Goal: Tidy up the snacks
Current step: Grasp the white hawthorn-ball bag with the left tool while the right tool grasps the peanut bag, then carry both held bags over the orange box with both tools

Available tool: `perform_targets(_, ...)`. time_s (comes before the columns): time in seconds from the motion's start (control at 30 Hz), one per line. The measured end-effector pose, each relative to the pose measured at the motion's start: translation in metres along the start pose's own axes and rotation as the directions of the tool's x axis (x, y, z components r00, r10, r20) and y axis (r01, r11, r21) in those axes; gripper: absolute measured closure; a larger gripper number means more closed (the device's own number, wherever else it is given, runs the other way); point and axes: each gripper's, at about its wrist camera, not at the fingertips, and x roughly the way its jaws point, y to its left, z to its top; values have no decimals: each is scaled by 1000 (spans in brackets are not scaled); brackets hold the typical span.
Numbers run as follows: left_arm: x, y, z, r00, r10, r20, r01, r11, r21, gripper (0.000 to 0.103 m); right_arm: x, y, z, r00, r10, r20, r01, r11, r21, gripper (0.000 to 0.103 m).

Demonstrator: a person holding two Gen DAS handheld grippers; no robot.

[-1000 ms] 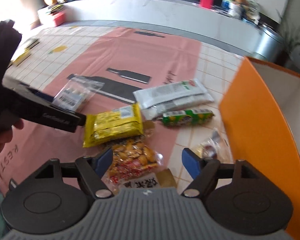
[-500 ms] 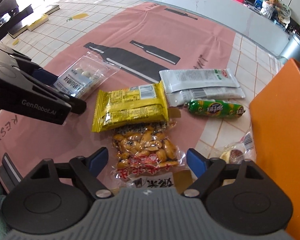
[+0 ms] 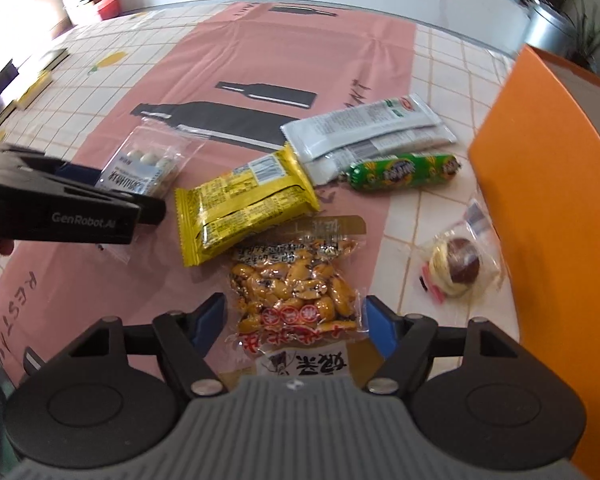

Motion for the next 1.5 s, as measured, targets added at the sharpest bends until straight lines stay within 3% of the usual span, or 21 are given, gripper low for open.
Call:
perform_targets(0.33, -36, -11, -1, 999, 0, 47, 0, 1000, -4, 38, -26, -16, -15, 1000, -14, -20, 16, 996, 93, 32)
perform_targets(0.6, -84, -41, 0, 994, -13, 113, 10, 1000, 27, 38, -71, -31, -34, 999, -26, 45, 20, 992, 123, 32)
perform_targets(0.7, -102, -60, 2, 989, -49, 138, 42, 998, 56, 38, -92, -43, -40, 996, -1, 89, -12, 990, 139, 32)
perform_targets(0.9, -130, -108, 10, 976, -139, 169, 118, 985, 127, 38, -141, -64, -42, 984, -47, 170, 31, 995, 99, 32)
perform_targets(1.07, -141, -159, 23, 954, -251, 165, 212, 952, 220, 38, -175, -96, -39, 975, -76, 209, 58, 994, 91, 32)
perform_targets(1.2, -140, -205, 37, 939, -310, 147, 252, 915, 315, 38, -188, -125, -37, 970, -147, 194, 134, 988, 77, 32)
perform_targets(1.5, -112, -282, 65, 933, -352, 73, 284, 846, 451, 38, -188, -203, -26, 969, -218, 117, 205, 972, 110, 32)
